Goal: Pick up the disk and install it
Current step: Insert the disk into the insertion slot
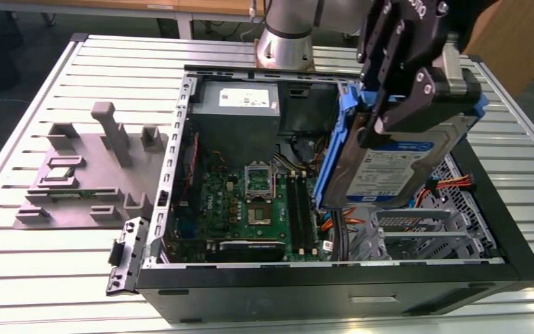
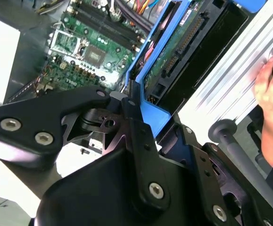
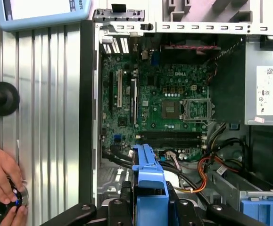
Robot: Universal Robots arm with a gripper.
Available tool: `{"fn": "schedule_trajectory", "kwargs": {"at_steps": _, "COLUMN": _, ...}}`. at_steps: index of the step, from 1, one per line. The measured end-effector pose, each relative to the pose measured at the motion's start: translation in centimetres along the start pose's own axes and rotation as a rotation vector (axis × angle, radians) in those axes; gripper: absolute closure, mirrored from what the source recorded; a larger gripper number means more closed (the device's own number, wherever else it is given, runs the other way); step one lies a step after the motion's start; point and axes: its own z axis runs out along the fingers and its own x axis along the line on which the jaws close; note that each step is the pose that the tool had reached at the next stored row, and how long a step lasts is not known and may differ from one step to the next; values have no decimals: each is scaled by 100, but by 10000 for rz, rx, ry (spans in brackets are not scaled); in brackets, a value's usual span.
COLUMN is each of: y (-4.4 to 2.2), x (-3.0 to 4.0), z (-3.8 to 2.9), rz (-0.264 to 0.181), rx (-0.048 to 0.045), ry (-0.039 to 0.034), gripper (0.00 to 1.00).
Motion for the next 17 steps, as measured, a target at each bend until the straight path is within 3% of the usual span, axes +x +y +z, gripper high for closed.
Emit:
{"fn": "schedule_trajectory", "kwargs": {"at_steps": 6, "y": -168, "x": 13, "z": 17, "rz": 7, "rx": 0, "ry": 0, "gripper": 64}}
{"fn": "schedule_trajectory", "kwargs": {"at_steps": 14, "y": -304, "x": 96, "z": 60, "rz": 11, "rx": 0, "ry": -1, "gripper": 64}}
{"fn": "schedule_trajectory", "kwargs": {"at_steps": 17, "y": -385, "x": 109, "z": 76, "rz": 12, "rx": 1, "ry": -3, "gripper": 64}}
